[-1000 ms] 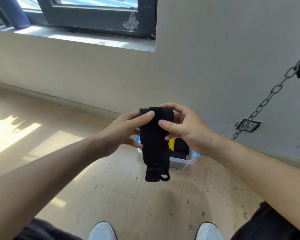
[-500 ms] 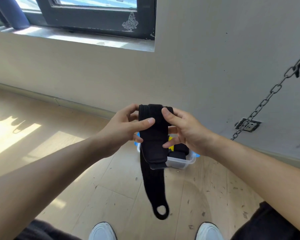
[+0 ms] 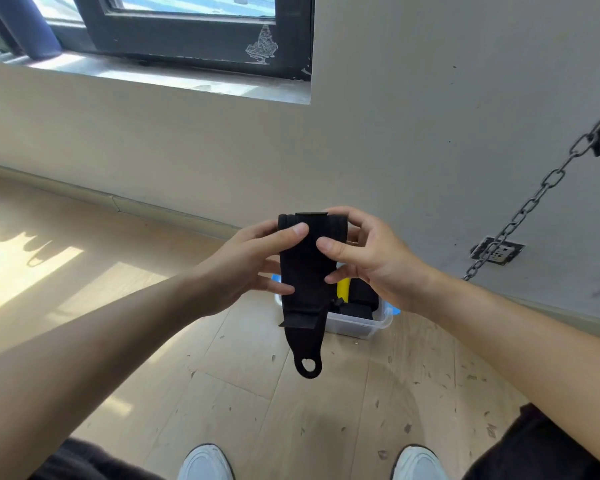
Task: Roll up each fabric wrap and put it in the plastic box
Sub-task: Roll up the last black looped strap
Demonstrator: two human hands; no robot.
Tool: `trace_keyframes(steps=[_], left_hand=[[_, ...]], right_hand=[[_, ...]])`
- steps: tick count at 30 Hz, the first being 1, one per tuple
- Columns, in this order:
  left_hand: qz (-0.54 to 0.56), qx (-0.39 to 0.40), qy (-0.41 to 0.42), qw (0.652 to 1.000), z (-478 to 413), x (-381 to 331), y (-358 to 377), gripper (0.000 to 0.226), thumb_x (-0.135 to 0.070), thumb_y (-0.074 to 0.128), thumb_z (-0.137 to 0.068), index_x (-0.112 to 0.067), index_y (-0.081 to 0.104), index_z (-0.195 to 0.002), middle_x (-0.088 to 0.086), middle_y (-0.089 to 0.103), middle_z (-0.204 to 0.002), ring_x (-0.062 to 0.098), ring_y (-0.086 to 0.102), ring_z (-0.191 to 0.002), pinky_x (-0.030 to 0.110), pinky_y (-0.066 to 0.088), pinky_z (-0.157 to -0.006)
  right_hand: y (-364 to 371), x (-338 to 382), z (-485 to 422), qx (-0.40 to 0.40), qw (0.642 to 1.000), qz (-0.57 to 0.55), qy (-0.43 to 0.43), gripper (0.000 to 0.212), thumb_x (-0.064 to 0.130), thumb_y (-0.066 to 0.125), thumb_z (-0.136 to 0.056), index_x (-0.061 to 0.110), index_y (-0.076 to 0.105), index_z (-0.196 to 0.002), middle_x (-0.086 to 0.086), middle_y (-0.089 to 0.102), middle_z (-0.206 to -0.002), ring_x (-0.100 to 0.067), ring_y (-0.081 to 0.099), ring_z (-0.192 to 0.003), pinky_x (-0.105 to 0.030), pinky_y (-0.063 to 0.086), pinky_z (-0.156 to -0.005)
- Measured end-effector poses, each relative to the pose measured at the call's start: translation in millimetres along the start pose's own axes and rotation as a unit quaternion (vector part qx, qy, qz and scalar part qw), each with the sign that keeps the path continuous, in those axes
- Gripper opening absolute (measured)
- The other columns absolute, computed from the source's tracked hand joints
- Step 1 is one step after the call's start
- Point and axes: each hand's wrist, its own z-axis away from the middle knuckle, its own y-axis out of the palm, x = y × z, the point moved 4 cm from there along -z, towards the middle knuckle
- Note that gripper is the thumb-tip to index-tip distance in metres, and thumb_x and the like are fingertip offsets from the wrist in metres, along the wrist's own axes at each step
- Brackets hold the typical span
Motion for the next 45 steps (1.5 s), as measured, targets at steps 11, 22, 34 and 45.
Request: trace_keyframes(steps=[11,22,34,45], left_hand=[[0.018,-0.046,0.018,0.999,-1.9,1.3,-3.4,0.038,-0.032,0.071,-0.091,-0.020,0.068,-0.127,0.015,0.072,-0.121,0.026,0.073,-0.102,0.028,0.057,-0.067],[0.068,-0.042,0.063,0.995,-3.8,3.4,-5.1,0.054,-0.003,0.080,-0.083,-0.014,0.062,-0.132,0.015,0.069,-0.127,0.027,0.071,-0.113,0.032,0.060,-0.082],[0.020,-0.009,-0.013,1.000,-3.5,3.8,-8.1,0.053,-0.040,0.076,-0.083,-0.022,0.064,-0.130,0.010,0.071,-0.126,0.032,0.070,-0.114,0.047,0.060,-0.092],[0.024,-0.024,0.014,0.999,-1.7,-1.2,-8.7,0.050,-0.027,0.074,-0.082,-0.012,0.064,-0.128,0.009,0.074,-0.114,0.024,0.073,-0.108,0.037,0.061,-0.085]], right_hand=[[-0.4,-2.3,0.2,-0.006,1.000,0.016,0.024,0.039,0.010,0.071,-0.090,0.014,0.060,-0.128,-0.009,0.066,-0.117,-0.026,0.071,-0.107,-0.039,0.062,-0.073],[1.3,-3.2,-0.4,0.017,0.997,0.008,0.078,0.049,0.043,0.064,-0.087,0.010,0.063,-0.125,-0.005,0.072,-0.105,-0.025,0.073,-0.095,-0.033,0.059,-0.064],[-2.4,0.3,-0.9,-0.008,1.000,-0.013,0.022,0.041,0.007,0.069,-0.090,0.008,0.059,-0.129,-0.016,0.069,-0.120,-0.028,0.071,-0.107,-0.032,0.060,-0.070],[2.1,-4.5,0.9,0.010,0.999,0.007,0.044,0.054,-0.001,0.075,-0.084,0.015,0.058,-0.132,-0.012,0.063,-0.129,-0.024,0.069,-0.111,-0.038,0.061,-0.077]])
